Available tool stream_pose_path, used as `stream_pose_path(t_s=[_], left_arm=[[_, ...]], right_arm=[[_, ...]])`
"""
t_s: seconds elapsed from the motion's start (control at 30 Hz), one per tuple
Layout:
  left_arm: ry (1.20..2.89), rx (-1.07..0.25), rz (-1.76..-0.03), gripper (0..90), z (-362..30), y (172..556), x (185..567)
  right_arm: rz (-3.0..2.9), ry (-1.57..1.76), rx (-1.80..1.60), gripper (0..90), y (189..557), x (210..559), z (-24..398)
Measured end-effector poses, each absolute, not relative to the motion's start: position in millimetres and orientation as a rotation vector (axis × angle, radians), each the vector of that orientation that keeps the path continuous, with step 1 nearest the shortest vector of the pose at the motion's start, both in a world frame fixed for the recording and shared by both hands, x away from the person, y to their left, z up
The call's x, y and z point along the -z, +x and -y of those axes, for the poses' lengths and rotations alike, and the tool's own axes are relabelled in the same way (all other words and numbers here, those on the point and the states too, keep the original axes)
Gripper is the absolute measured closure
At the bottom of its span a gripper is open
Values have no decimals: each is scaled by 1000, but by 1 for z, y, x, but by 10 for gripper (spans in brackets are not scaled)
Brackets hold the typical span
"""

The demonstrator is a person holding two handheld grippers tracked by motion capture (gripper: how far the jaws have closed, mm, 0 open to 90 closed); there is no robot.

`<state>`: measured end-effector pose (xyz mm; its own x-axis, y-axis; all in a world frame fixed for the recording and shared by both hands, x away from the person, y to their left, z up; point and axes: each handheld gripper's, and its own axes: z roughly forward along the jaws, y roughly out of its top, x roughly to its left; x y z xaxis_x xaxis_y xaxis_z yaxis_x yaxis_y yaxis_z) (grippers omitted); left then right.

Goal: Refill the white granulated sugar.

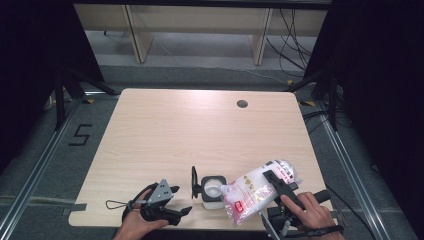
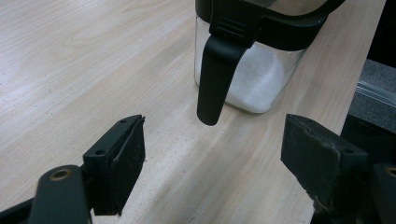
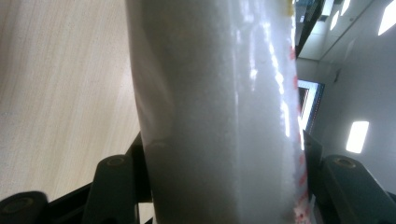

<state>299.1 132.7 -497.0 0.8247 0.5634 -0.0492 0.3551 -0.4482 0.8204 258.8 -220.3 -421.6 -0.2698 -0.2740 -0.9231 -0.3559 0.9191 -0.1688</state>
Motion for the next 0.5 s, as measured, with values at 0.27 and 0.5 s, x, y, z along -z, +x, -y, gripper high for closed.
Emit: stream_pose_path(t_s=[0.27, 0.5], left_arm=[[2081, -269, -699, 214, -132, 298, 498], [2074, -281, -689, 214, -132, 299, 497]], right_arm=[[-1845, -481, -70, 450, 256, 422, 216], [-1835, -500, -5, 450, 253, 419, 213]])
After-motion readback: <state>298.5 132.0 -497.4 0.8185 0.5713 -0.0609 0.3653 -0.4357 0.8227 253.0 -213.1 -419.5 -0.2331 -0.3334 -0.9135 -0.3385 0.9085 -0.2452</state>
